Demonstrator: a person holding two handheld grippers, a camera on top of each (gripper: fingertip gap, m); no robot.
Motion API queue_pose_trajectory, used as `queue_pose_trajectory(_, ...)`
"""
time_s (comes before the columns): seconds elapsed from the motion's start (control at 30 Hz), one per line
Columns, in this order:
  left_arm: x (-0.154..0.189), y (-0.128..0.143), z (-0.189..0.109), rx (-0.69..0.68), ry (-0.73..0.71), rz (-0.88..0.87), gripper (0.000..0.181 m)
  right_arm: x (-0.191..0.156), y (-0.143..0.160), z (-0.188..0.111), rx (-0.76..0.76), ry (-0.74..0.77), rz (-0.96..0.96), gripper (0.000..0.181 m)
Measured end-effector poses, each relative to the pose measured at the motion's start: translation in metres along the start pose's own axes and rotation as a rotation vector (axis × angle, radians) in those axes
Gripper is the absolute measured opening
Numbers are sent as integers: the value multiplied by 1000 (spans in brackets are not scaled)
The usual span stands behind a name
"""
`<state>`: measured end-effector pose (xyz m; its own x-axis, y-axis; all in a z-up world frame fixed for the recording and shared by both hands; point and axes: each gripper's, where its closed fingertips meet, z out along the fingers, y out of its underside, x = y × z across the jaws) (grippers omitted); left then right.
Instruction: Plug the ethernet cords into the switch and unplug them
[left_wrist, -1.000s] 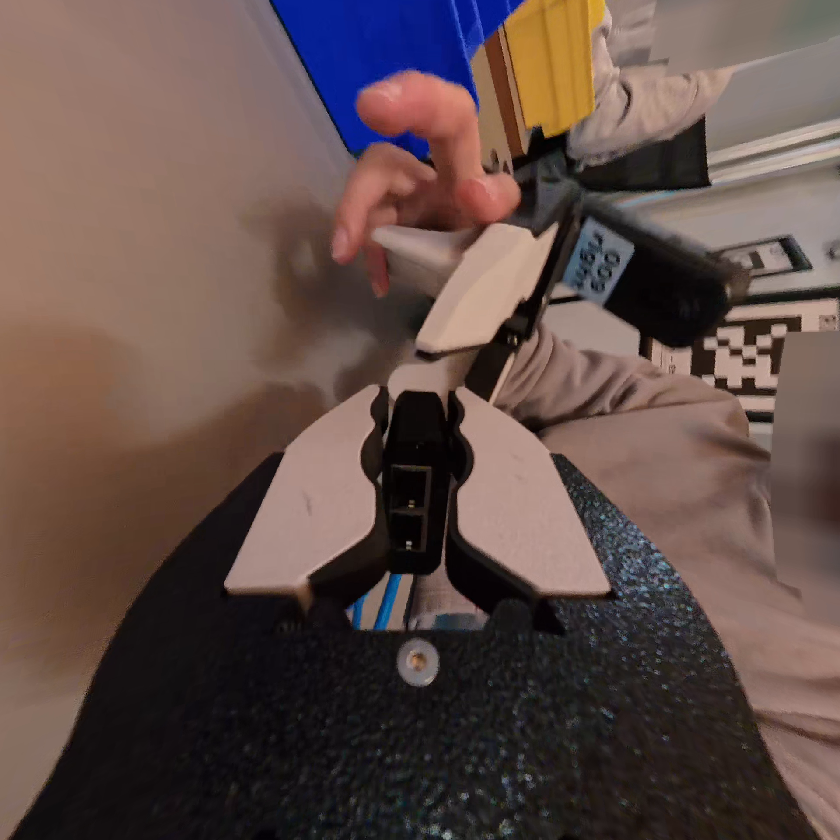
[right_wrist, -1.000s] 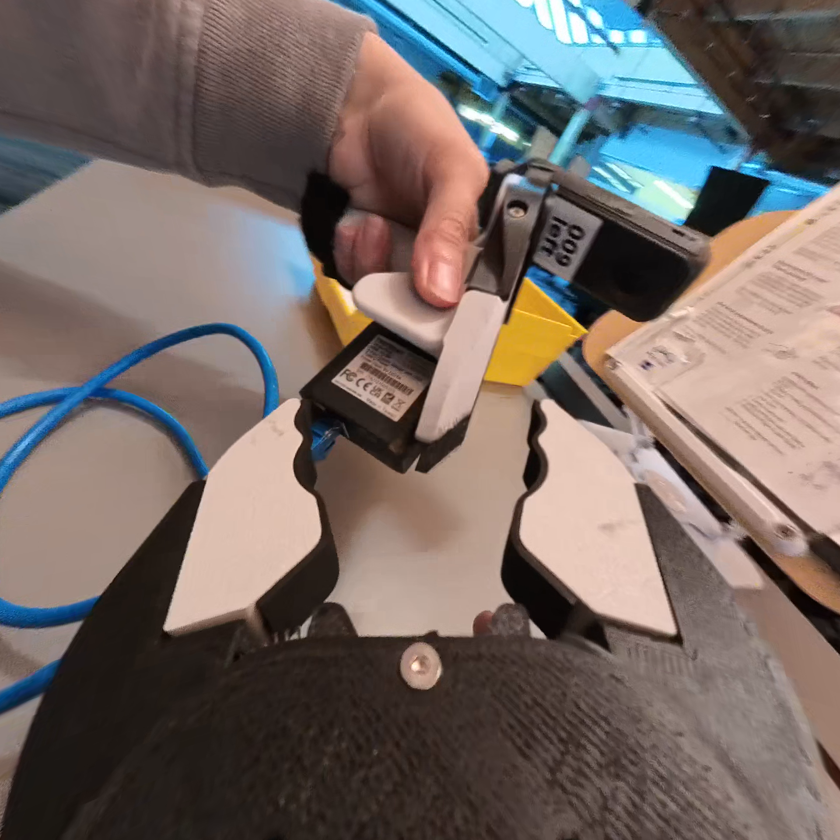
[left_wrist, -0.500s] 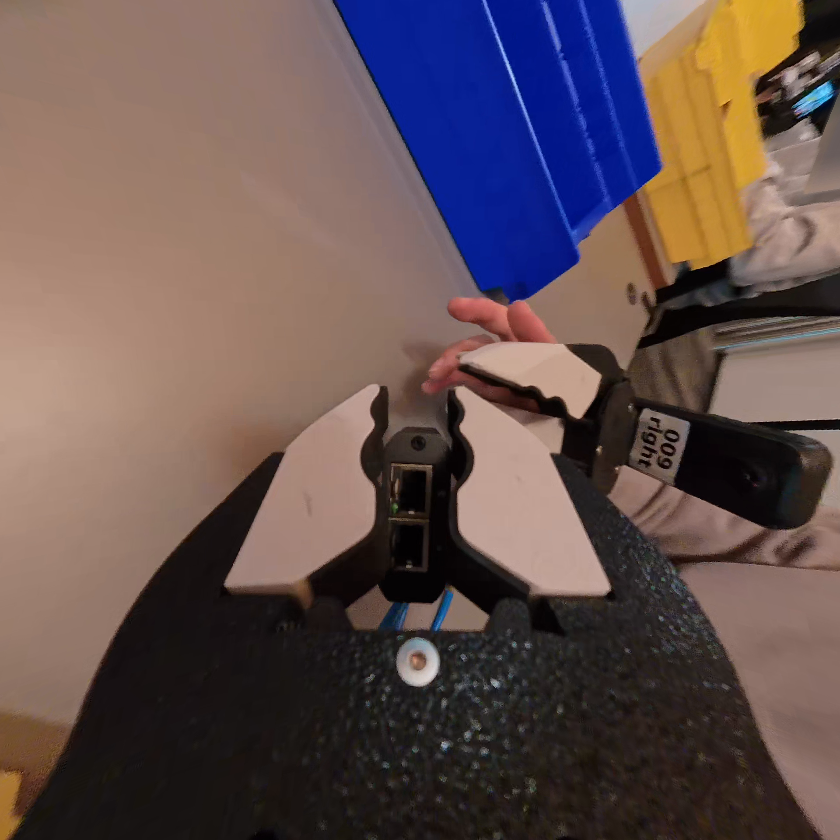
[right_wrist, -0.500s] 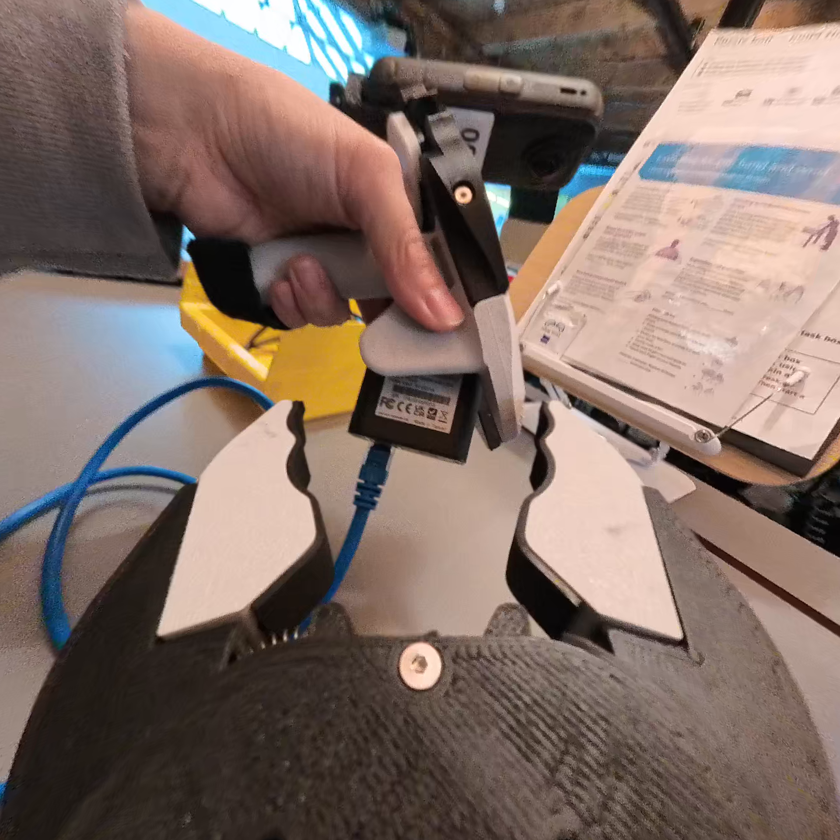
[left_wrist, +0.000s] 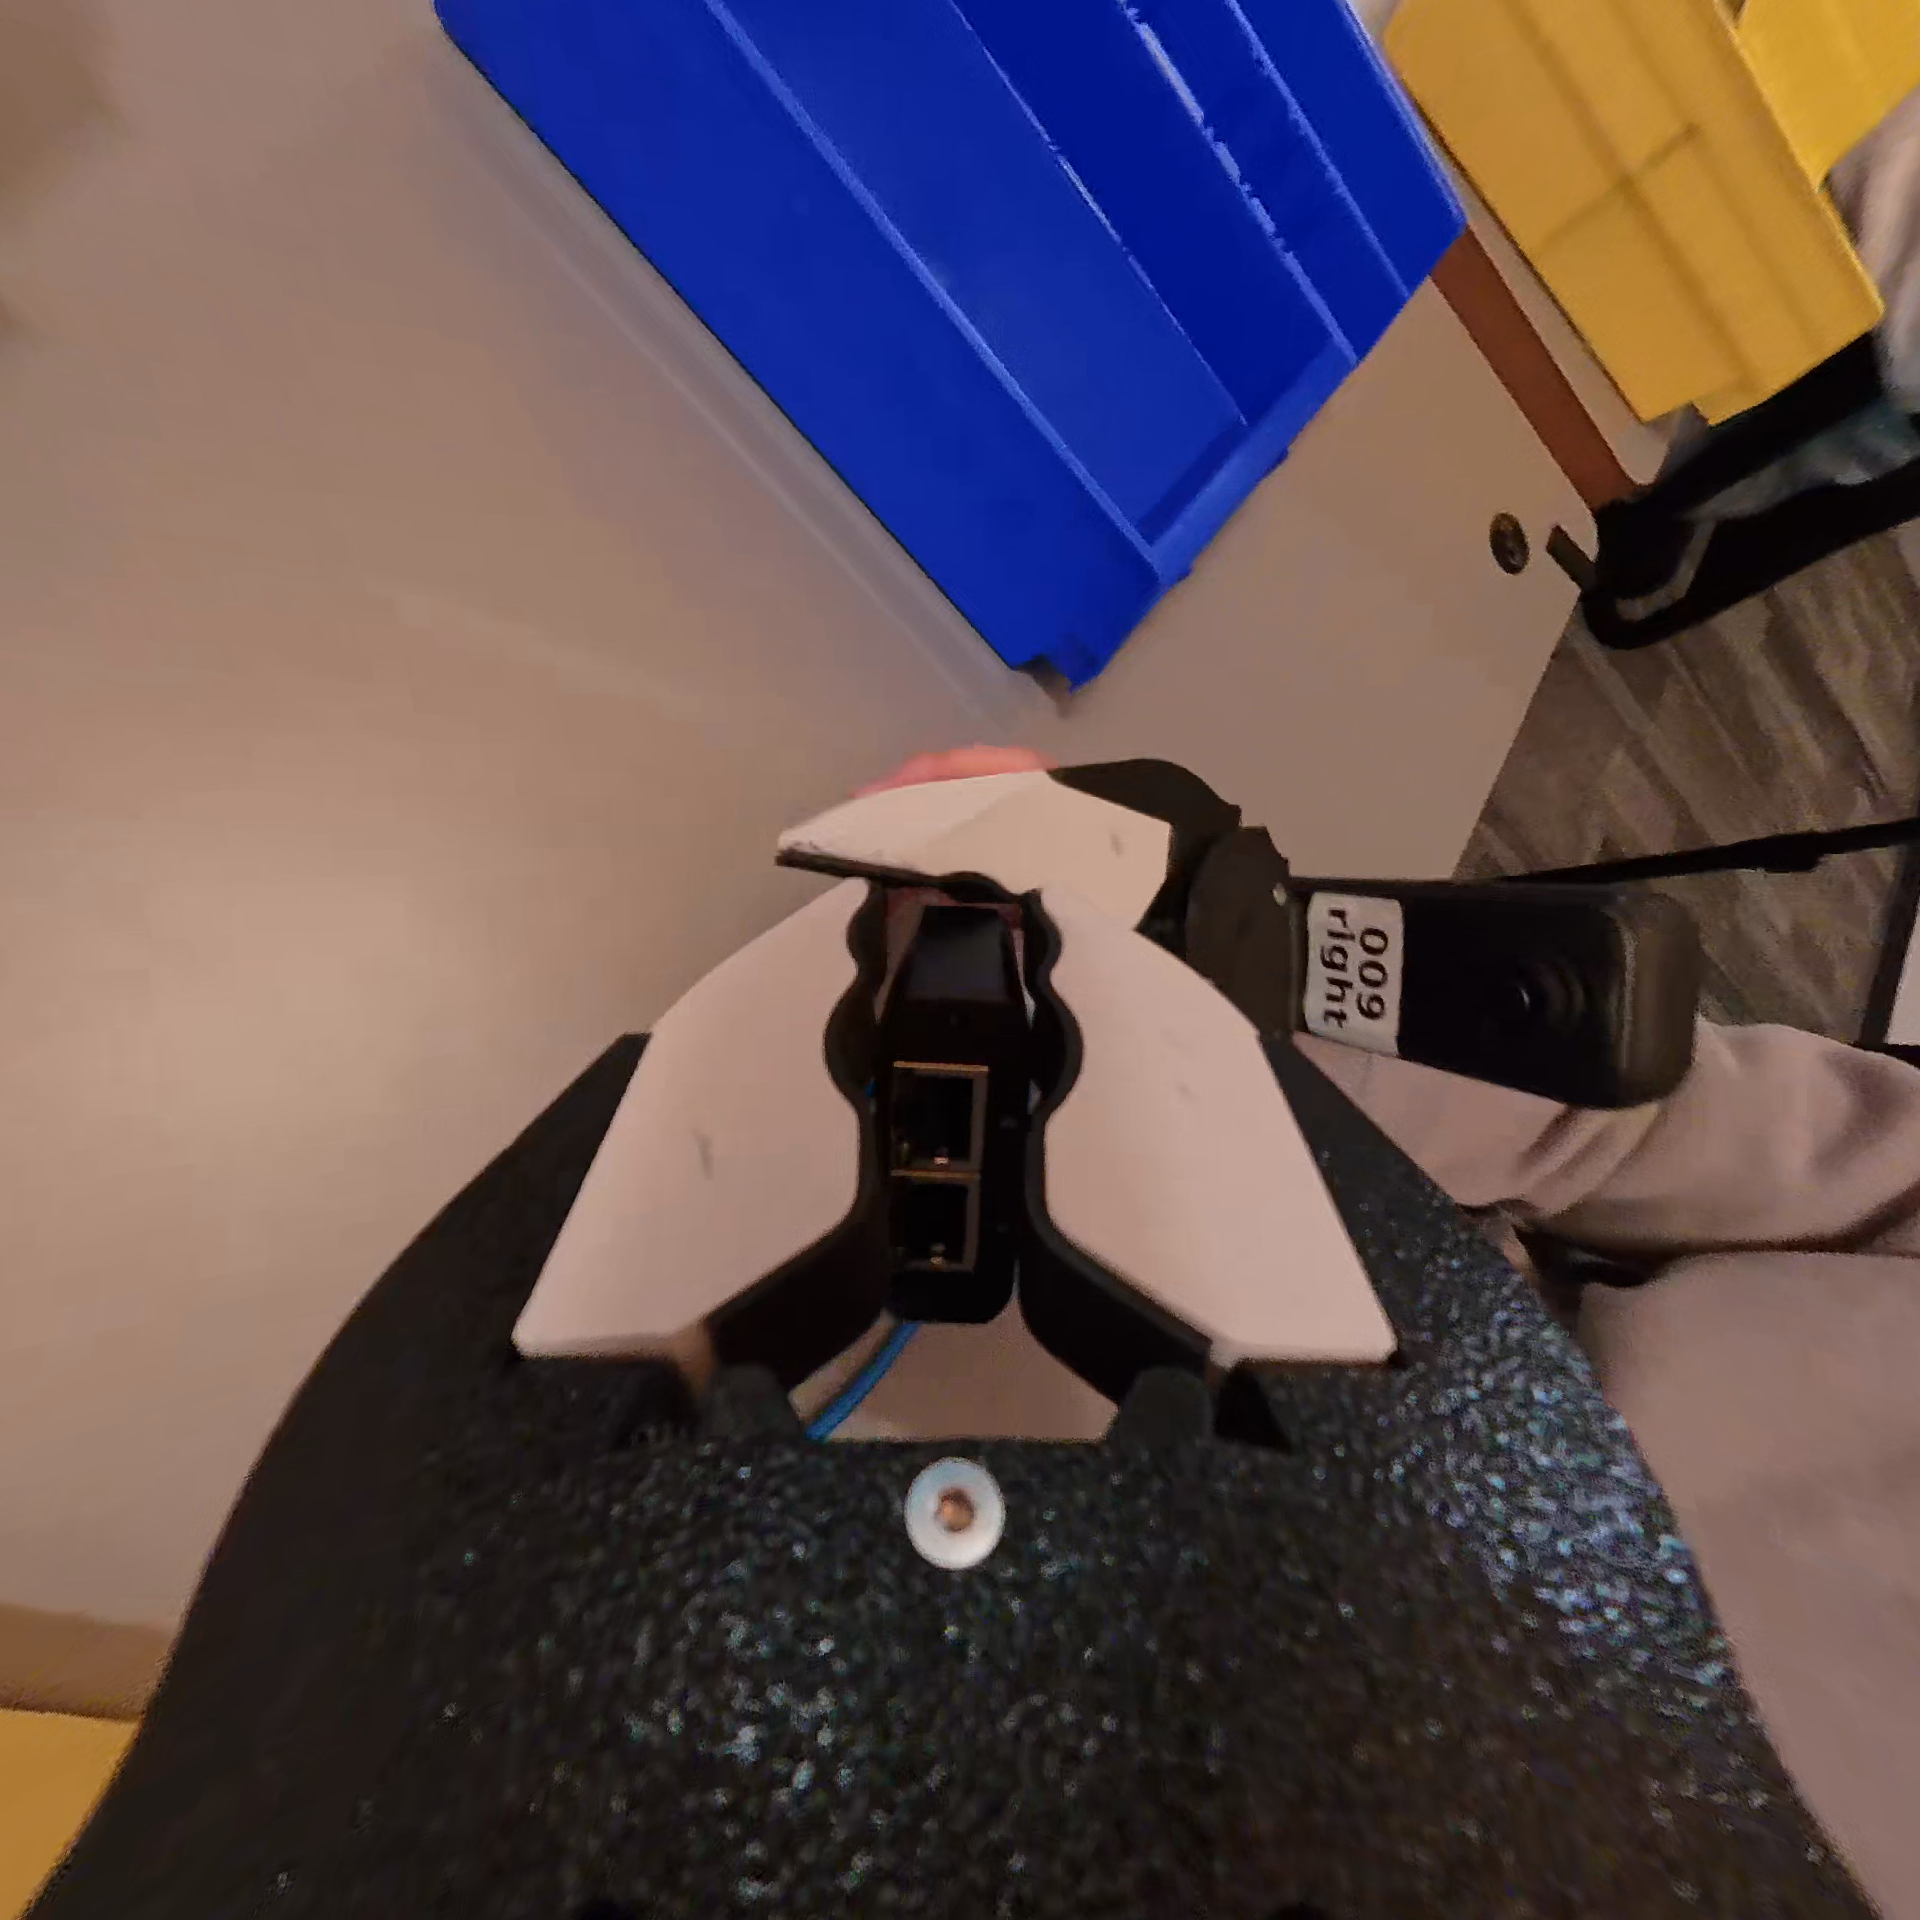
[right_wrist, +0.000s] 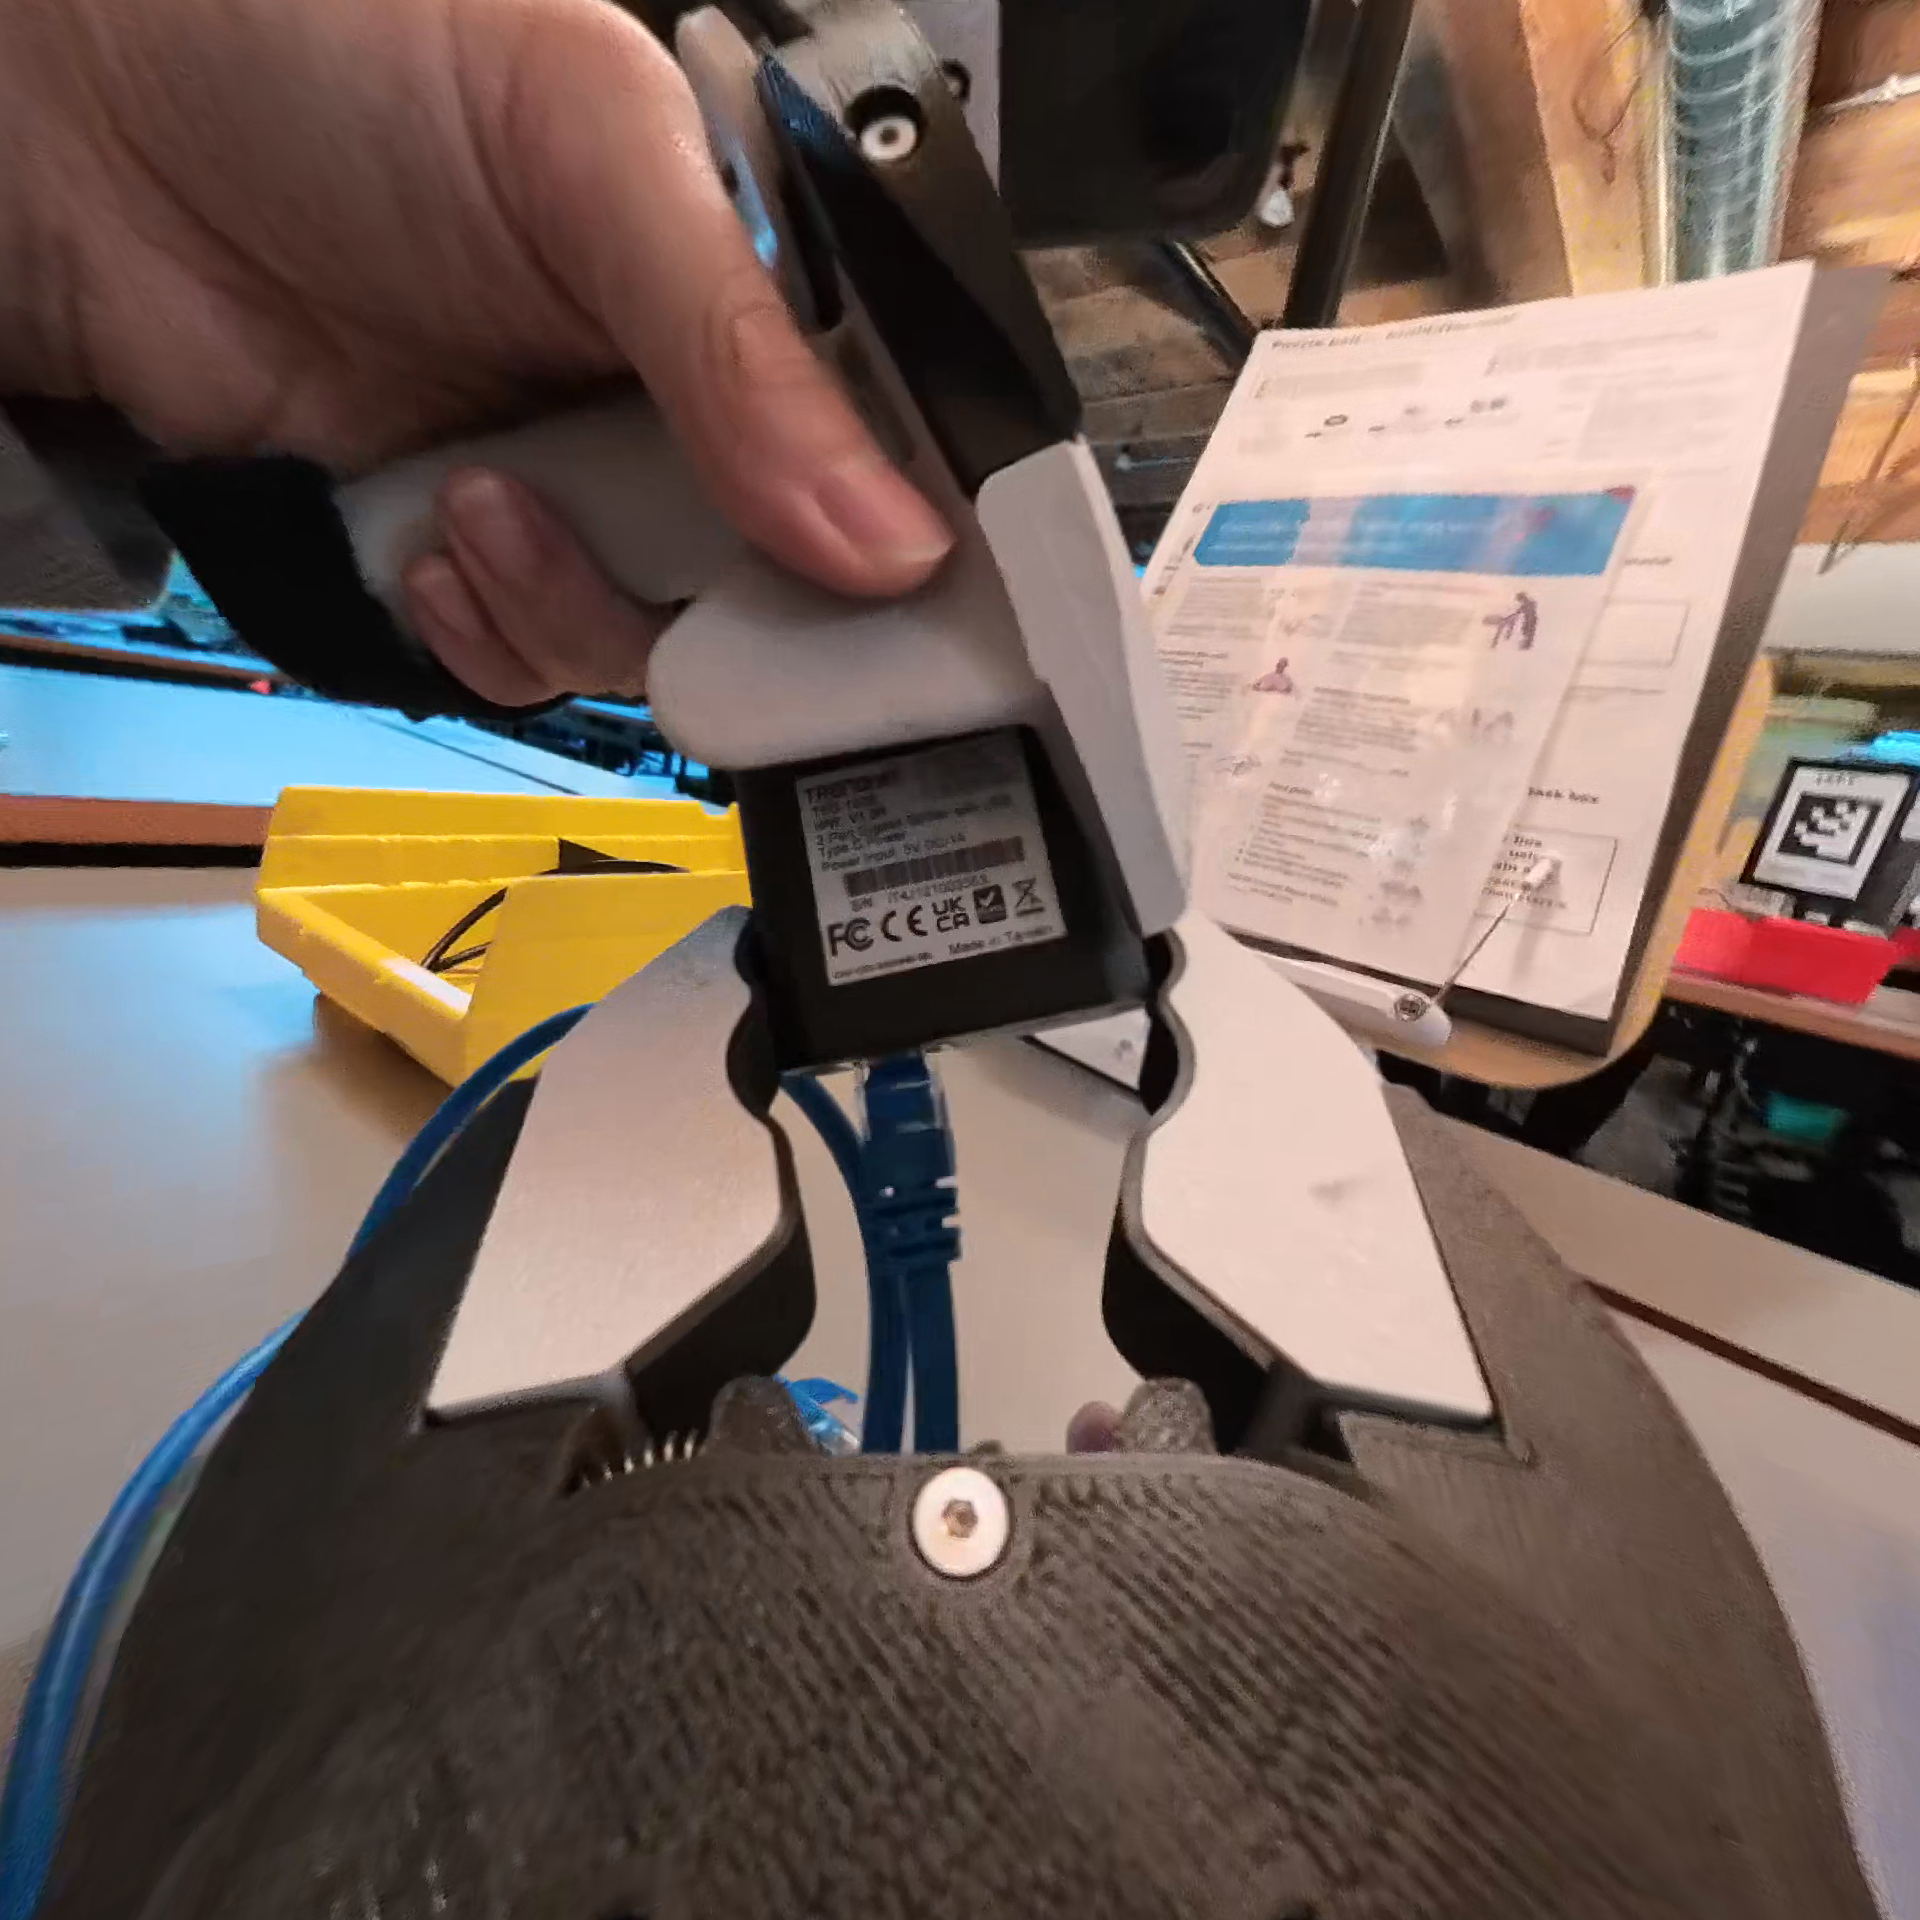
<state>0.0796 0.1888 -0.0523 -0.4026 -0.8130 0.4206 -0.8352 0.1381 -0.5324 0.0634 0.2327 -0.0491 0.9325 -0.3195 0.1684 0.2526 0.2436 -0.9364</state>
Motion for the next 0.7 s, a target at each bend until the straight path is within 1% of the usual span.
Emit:
queue_pose_trajectory(0.03, 2, 1, -1, 2, 19, -7, 24, 0, 0, -1, 1, -25, -30, 66)
queue_pose_trajectory(0.13, 4, 6, -3, -1, 60, 20, 25, -5, 0, -3, -8, -88, -83, 65)
queue_pose_trajectory(0.17, 4, 11, -6, -15, 64, 40, 25, -10, 0, -3, -20, -126, -78, 66)
queue_pose_trajectory(0.23, 5, 21, -16, -31, 79, 92, 29, -11, -1, -3, -43, -138, -61, 65)
queue_pose_trajectory(0.33, -1, 38, -29, -29, 40, 137, 31, -12, 5, -4, -81, -166, -75, 65)
queue_pose_trajectory(0.43, 2, 51, -25, -36, 121, 69, 40, -21, 10, -3, -102, -209, -110, 66)
queue_pose_trajectory(0.5, 3, 53, -22, -20, 170, 31, 39, -31, 10, -4, -97, -259, -122, 66)
queue_pose_trajectory(0.57, -1, 54, -20, -9, 191, -2, 24, -32, 11, -4, -102, -254, -134, 66)
queue_pose_trajectory(0.63, -4, 57, -17, -17, 216, -15, 24, -34, 16, -5, -116, -277, -136, 66)
queue_pose_trajectory(0.7, -5, 58, -15, -3, 269, -45, 24, -35, 16, -7, -87, -284, -143, 66)
